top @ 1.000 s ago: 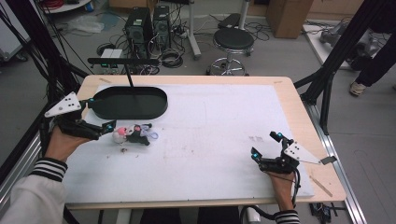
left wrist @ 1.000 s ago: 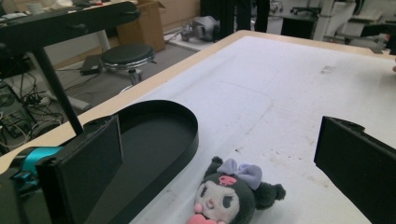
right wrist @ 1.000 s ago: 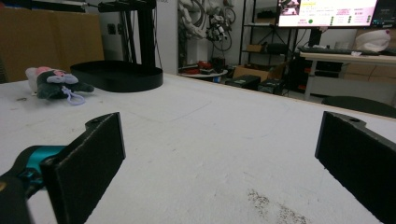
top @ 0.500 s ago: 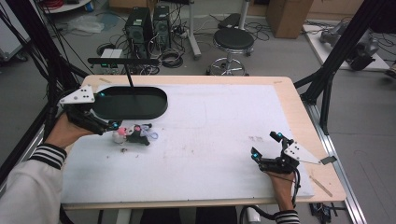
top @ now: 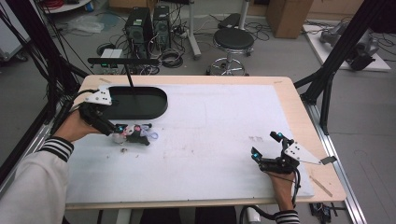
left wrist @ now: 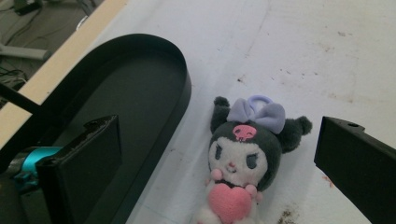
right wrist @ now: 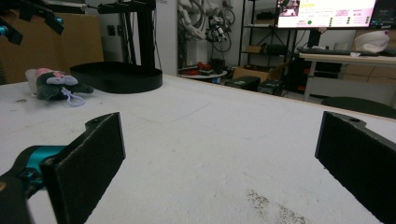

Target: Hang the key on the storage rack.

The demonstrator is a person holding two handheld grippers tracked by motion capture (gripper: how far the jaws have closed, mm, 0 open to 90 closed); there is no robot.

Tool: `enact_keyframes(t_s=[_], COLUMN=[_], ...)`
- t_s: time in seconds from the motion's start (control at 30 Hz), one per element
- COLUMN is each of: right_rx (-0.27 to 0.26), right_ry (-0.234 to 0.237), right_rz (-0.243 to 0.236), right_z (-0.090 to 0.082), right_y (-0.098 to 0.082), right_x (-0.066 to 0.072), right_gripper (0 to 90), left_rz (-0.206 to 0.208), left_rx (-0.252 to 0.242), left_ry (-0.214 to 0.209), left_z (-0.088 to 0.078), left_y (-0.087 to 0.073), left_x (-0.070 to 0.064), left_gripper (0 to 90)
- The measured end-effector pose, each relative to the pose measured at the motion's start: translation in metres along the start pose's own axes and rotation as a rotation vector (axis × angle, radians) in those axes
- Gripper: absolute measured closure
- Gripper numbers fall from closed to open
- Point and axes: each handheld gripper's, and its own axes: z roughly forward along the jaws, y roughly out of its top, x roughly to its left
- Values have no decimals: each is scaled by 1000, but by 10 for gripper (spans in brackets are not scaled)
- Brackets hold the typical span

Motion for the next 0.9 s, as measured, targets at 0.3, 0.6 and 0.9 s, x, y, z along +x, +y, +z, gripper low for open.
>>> enact_keyframes(t_s=[0.3,0.6,0.9], right_rx=[-3,-5,-6], right_ry=[3,1,1], right_rz=[2,4,9], right_z=[-1,-1,-1], right_y=[0,0,0], right_x=[0,0,0], right_gripper=[5,5,6], left_rz=[12,28,24], left_rx=[101,204,310], left_ry=[-46,-69,-80], left_z=[18,33,43], left_y=[-7,-12,-17], left_x=[2,1,0], left_gripper=[17,17,17])
